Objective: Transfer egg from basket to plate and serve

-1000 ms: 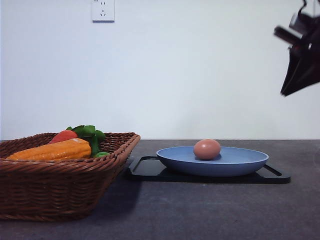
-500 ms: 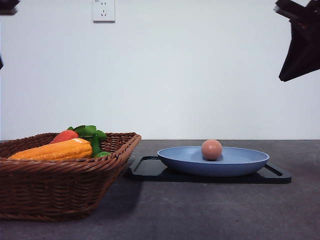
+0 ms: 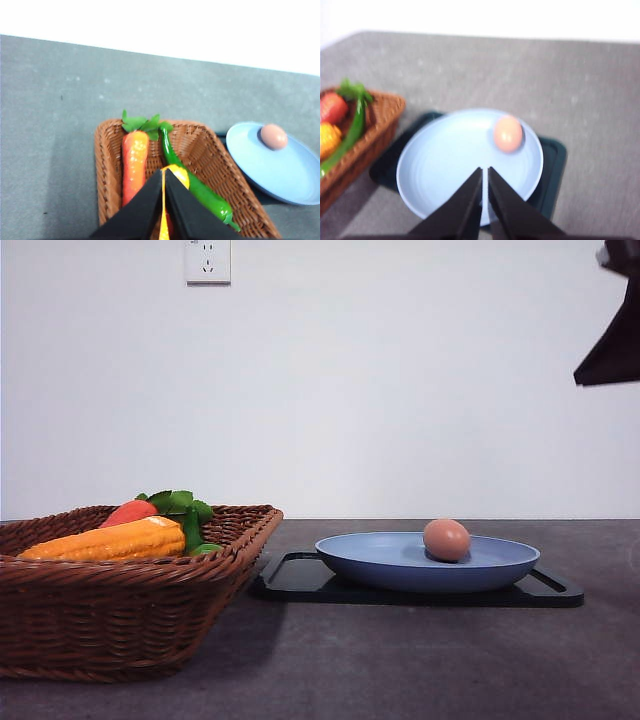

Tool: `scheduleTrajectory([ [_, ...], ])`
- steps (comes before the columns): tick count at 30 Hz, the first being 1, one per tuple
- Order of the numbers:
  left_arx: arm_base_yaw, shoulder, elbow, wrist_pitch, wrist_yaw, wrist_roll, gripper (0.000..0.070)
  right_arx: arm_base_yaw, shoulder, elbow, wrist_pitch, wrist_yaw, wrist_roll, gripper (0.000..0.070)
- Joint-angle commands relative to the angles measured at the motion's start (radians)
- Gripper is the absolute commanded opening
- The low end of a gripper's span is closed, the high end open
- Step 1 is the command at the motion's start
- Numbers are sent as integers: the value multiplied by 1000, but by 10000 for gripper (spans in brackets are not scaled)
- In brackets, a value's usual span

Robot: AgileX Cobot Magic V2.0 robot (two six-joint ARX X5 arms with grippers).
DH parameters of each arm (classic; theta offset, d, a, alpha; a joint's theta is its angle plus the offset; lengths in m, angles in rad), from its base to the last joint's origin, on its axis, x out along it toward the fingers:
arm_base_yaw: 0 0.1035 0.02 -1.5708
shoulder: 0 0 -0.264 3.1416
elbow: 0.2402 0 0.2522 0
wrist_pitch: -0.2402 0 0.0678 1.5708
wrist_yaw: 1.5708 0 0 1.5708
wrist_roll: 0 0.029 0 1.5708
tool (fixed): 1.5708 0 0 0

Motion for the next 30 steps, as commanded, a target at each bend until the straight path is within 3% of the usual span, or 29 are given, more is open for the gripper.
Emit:
scheduleTrajectory([
  [1,-3,2,13,10,0,-11,0,5,-2,8,11,2,10,0],
  [11,-3,2,12,8,0,-9,0,5,-3,8,11,2,10,0],
  [15,7,-119,12,-55,-51,213,0,5,-4,8,11,2,10,0],
  [18,51,-232,0,-73,-51,302,0,4,-4,8,11,2,10,0],
  [22,147,-343,-59,-59,-52,308,0,4,-4,8,11,2,10,0],
  [30,287,-349,-222,-40,-49,288,0,3,-3,9,18,2,10,0],
])
